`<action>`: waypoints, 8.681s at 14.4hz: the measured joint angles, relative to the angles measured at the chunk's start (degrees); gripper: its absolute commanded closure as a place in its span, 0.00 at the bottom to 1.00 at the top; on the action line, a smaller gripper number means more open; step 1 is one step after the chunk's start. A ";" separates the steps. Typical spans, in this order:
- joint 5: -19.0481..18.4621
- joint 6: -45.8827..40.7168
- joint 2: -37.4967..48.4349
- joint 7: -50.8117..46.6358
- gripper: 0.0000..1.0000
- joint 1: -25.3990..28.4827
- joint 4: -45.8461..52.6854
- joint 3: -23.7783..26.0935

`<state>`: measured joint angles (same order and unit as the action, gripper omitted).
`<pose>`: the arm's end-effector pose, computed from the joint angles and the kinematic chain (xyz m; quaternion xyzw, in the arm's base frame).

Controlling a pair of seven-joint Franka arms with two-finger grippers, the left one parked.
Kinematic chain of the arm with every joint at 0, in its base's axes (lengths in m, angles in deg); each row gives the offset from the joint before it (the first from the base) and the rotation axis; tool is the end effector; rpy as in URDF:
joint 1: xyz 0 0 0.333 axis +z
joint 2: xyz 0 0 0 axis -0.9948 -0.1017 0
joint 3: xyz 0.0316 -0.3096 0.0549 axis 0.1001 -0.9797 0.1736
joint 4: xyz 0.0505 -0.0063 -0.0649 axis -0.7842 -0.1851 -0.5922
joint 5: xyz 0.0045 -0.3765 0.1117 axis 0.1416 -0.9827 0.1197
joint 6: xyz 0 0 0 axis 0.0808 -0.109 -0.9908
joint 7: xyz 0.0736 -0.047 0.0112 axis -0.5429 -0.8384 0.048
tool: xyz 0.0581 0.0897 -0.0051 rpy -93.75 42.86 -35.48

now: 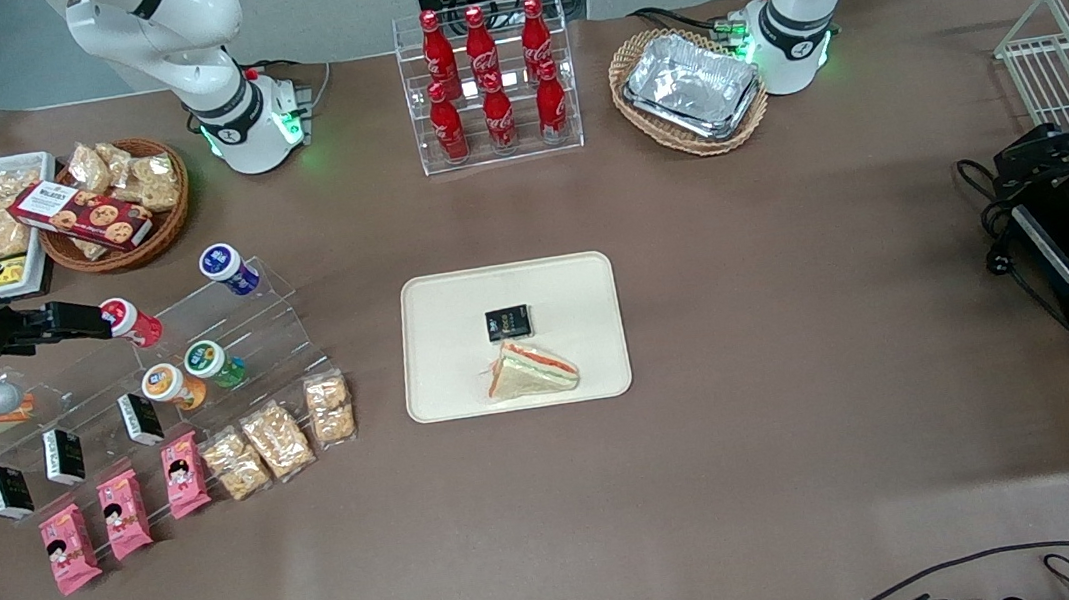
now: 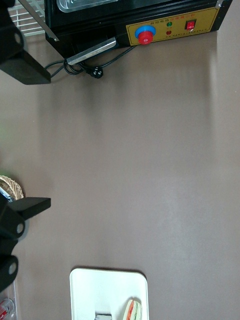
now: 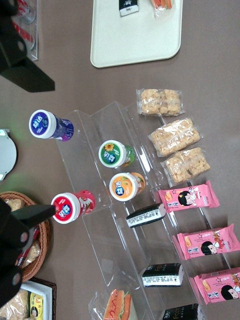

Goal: Place green gum on tray
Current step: 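Move the right gripper over the rack toward the green-labelled bottle, then lower the right gripper and close it around the green-labelled bottle, then lift the green-labelled bottle and carry it over the cream tray, then lower the bottle onto the tray beside the black box, open gripper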

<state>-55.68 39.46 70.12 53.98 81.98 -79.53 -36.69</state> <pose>0.5857 -0.0168 0.5666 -0.9937 -0.0167 0.1097 0.0180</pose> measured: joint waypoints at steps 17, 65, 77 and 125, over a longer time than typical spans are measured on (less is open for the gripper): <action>0.00 0.27 9.61 -0.51 0.00 0.20 -7.02 0.22; 0.71 47.49 7.55 -4.52 0.05 1.67 -45.81 0.68; 0.71 51.24 5.22 -4.58 0.08 1.51 -47.34 0.54; 5.92 60.22 -7.62 -40.53 0.80 37.42 -41.00 1.22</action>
<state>-49.76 99.67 62.50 13.45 119.40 -120.53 -35.48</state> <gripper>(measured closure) 0.414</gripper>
